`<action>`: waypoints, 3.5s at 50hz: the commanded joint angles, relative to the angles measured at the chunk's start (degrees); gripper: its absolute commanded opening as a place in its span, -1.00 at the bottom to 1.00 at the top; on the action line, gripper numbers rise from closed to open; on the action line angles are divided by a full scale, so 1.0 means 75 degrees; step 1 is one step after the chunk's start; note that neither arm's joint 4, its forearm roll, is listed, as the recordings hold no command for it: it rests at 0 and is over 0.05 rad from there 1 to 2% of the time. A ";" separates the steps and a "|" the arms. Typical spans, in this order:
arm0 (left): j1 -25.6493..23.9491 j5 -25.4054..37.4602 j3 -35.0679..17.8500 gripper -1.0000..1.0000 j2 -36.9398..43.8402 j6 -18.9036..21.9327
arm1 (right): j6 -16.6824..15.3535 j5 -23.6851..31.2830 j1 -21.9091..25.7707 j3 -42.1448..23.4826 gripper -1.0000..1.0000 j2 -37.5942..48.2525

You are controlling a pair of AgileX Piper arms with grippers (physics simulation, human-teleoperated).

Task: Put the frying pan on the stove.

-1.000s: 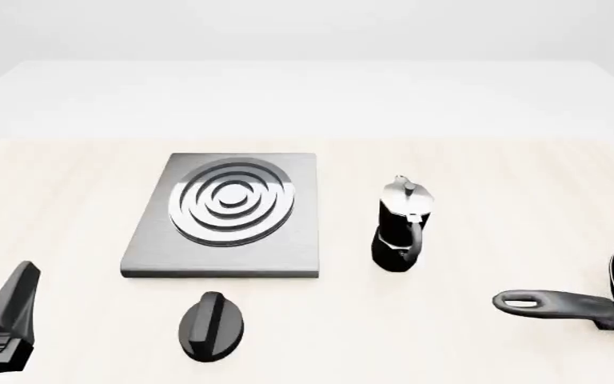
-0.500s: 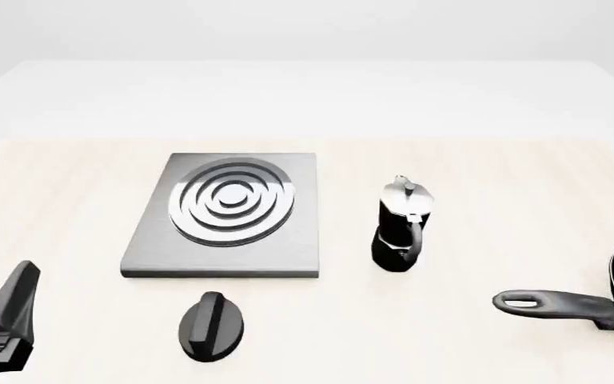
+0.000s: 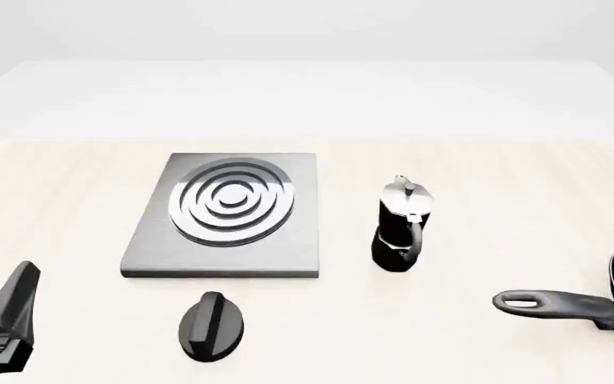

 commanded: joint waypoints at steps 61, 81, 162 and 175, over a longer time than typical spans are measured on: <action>-0.0117 -0.0569 -0.1092 1.00 0.1170 -0.0023 | 0.0640 0.1742 0.0080 -0.1760 1.00 -0.0002; -0.1042 -0.1774 -0.2107 1.00 0.3419 0.0306 | 0.0657 0.1742 0.0097 -0.1745 1.00 -0.0002; -0.4992 -0.3503 -0.6614 1.00 0.9647 0.1239 | 0.0661 0.1742 0.0095 -0.1731 1.00 -0.0002; -0.5379 -0.3307 -0.7275 1.00 1.0191 0.1364 | 0.0668 0.1742 0.0112 -0.1735 1.00 -0.0002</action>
